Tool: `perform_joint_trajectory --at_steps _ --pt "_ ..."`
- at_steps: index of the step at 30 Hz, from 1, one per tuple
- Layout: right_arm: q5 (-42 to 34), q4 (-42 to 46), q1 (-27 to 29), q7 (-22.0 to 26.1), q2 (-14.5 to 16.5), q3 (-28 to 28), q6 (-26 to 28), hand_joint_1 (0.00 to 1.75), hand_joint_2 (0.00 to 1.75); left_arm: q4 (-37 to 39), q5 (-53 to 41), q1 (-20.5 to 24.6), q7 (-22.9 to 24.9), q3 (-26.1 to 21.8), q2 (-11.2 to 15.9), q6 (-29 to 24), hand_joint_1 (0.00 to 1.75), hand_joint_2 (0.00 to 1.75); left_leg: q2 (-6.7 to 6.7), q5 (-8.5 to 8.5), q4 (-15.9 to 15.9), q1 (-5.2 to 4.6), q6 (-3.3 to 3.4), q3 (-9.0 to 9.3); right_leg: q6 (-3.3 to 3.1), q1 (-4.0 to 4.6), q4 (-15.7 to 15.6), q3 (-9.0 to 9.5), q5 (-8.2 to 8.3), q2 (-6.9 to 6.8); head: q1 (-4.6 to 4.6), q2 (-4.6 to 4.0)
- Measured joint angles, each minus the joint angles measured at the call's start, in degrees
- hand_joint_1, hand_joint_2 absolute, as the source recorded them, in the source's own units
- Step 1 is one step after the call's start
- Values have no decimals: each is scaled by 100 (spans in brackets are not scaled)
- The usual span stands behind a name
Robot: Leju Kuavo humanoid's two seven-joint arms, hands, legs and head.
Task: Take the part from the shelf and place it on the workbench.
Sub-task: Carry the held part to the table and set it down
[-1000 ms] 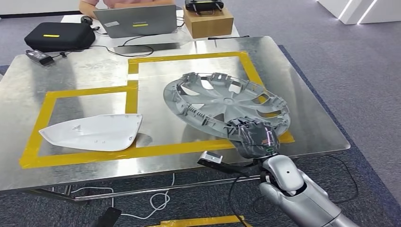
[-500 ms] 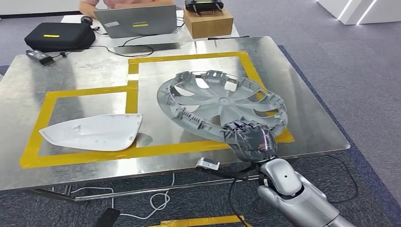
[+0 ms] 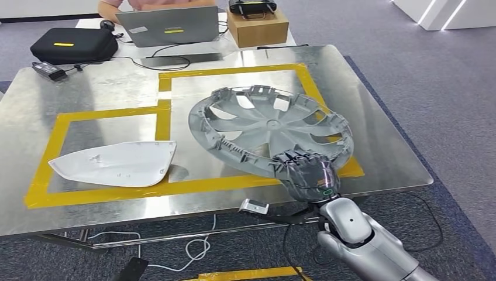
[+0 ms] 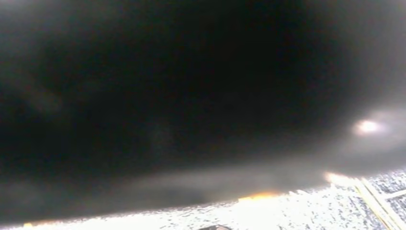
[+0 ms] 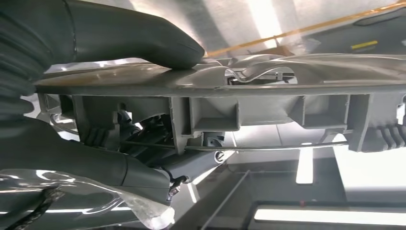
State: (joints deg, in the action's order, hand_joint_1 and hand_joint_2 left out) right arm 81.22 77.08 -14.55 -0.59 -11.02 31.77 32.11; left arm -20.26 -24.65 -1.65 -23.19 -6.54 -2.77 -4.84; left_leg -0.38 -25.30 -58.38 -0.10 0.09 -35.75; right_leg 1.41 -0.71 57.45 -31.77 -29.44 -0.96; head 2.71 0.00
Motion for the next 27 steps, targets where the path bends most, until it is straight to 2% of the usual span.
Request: perform_joint_trajectory --at_steps 8,15,27 --pt "33 123 -18 -36 -1 117 20 175 175 -1 6 2 38 -96 -34 -51 0 0 0 0 0 0 0 0 0 0 0 0 0 0 -1 0" --pt "-66 113 -17 -81 -2 145 21 175 175 -37 -48 -1 255 -125 -34 -21 0 0 0 0 0 0 0 0 0 0 0 0 0 0 -1 0" --pt "-216 -207 30 -164 -4 40 15 175 175 -169 -62 -18 361 -231 -37 7 0 0 0 0 0 0 0 0 0 0 0 -1 0 0 0 0"
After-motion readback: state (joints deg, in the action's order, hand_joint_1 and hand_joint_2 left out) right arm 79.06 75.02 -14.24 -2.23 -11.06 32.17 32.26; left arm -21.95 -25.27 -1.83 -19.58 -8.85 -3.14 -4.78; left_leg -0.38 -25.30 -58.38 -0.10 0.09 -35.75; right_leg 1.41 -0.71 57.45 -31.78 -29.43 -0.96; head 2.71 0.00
